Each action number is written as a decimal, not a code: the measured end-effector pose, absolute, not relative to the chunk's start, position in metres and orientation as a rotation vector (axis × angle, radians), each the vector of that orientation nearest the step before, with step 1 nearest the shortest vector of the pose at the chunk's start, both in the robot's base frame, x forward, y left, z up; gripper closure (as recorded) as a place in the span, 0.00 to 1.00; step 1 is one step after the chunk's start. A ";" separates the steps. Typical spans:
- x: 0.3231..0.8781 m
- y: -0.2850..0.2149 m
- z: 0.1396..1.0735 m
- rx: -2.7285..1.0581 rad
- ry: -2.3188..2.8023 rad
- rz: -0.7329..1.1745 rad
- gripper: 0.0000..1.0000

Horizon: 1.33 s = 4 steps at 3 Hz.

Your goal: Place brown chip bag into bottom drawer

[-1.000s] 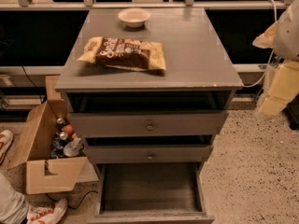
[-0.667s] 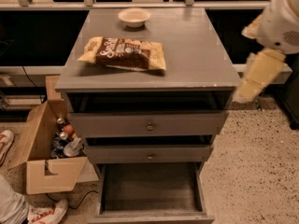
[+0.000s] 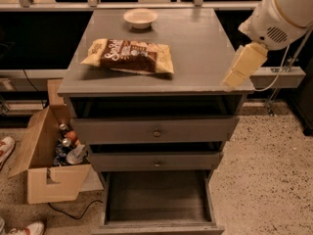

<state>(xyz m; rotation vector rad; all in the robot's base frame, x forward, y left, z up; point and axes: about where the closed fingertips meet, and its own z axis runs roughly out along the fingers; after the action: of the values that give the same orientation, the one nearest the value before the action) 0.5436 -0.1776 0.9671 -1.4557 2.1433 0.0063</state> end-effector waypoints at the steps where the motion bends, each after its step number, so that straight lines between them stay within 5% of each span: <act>1: 0.563 -0.156 0.965 -1.479 2.079 0.015 0.00; 4: 0.681 0.014 0.921 -1.487 1.881 0.076 0.00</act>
Offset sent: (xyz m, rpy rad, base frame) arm 0.1122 0.1441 -0.0149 0.0643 -0.1855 0.2082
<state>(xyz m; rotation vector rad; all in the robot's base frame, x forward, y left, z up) 0.6810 0.0144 0.9210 -1.4875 1.8809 0.0760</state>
